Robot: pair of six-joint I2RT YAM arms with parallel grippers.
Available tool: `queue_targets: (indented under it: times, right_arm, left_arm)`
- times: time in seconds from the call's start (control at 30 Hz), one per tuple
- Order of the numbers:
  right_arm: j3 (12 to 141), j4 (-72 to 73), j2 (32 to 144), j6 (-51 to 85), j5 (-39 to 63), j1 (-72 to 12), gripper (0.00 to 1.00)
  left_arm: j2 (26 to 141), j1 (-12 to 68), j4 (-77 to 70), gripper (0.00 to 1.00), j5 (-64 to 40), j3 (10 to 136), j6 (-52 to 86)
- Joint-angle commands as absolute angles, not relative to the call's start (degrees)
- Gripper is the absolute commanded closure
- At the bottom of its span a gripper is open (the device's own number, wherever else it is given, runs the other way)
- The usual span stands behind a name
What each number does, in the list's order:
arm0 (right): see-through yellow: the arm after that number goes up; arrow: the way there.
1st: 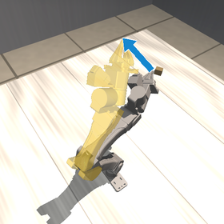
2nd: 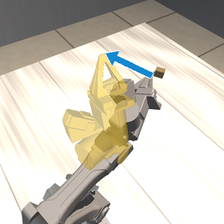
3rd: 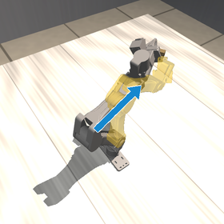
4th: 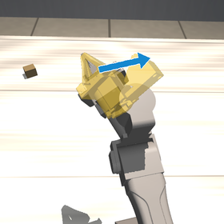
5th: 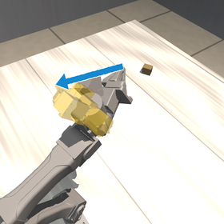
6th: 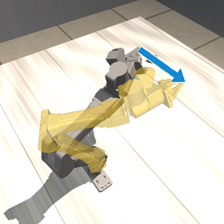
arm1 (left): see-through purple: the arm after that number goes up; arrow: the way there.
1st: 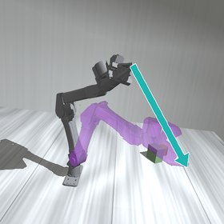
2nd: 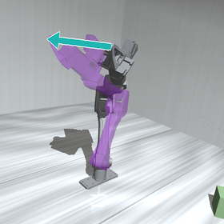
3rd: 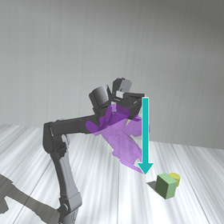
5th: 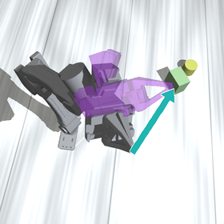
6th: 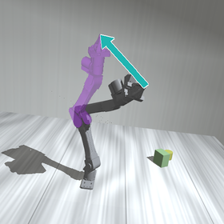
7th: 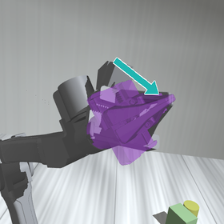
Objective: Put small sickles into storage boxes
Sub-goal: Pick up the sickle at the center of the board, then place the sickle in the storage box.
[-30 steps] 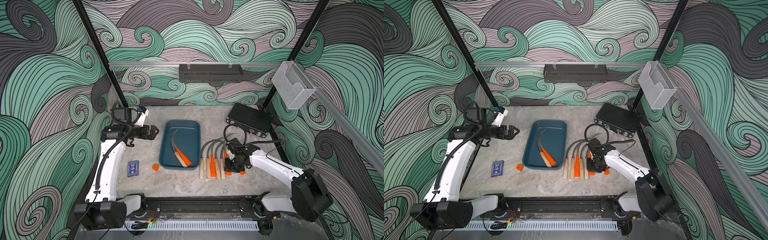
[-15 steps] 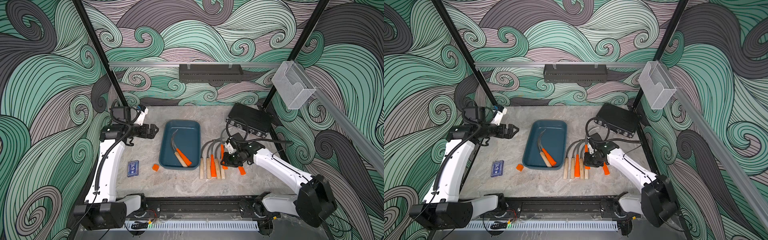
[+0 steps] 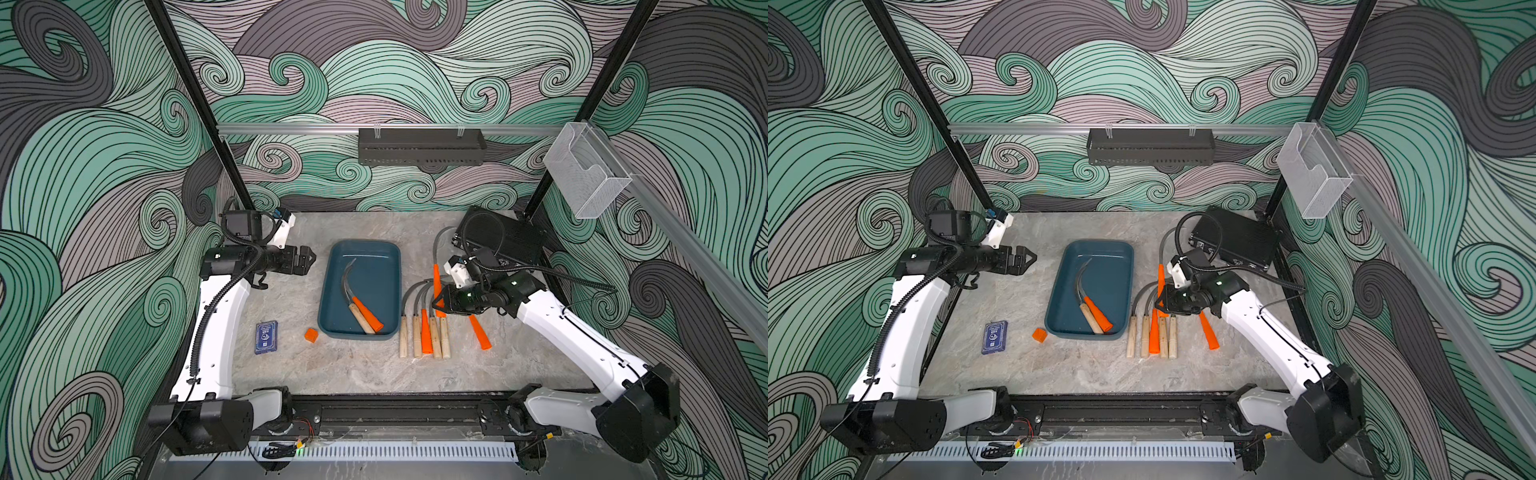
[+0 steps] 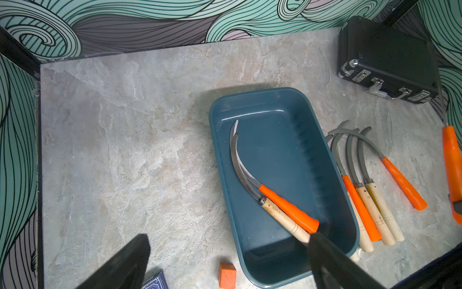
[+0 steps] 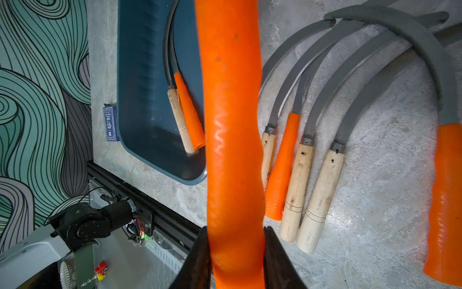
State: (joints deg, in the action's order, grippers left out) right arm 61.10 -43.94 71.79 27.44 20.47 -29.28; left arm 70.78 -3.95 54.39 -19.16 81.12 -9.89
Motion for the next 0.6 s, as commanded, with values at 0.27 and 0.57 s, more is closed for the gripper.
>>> queue_targets:
  times: [0.27,0.57]
  right_arm:
    - [63.17,-42.82,68.57,28.86,25.91,-29.07,0.90]
    - [63.63,-40.23,68.79,30.47,28.19,-30.06,0.90]
  left_arm:
    - [72.54,-3.40,52.82,0.01,-22.94,81.37,-8.22]
    - [75.13,-3.03,51.72,0.01,-22.59,83.20,-6.50]
